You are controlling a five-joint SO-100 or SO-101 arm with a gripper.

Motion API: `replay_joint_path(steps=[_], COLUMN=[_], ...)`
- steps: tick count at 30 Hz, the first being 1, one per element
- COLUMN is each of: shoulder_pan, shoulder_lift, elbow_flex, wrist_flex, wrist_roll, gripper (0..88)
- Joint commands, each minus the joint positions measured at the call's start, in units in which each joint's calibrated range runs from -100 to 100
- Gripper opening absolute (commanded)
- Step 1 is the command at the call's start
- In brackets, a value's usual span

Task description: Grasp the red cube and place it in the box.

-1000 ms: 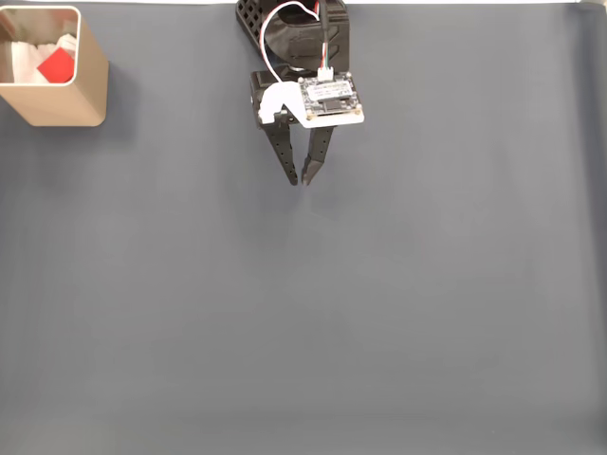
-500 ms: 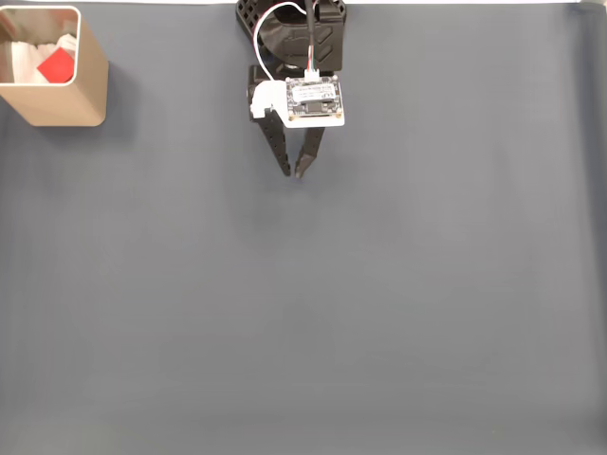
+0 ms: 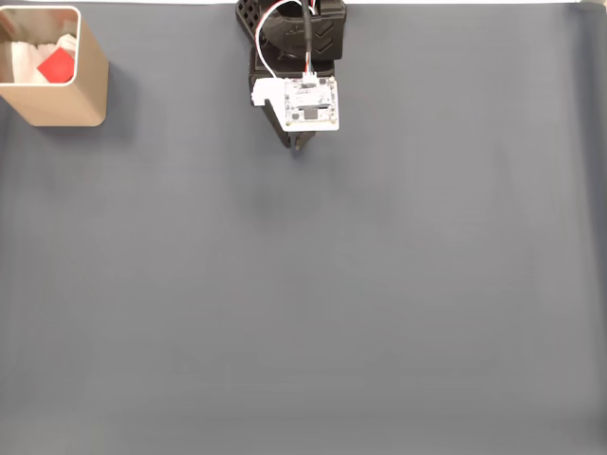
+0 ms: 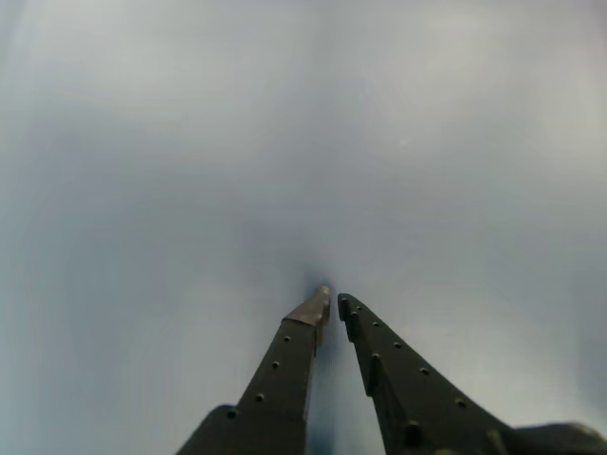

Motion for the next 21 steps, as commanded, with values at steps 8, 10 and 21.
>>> replay_joint_path(steps=[8, 10, 21], shoulder_pan=[0.0, 0.1, 1.0], shoulder_lift=[-0.7, -0.7, -0.6], elbow_flex=[0.8, 0.8, 0.8], wrist_flex=[6.1, 6.7, 8.1], wrist_roll=[-0.9, -1.4, -2.1], gripper=[0.0, 0.0, 0.2])
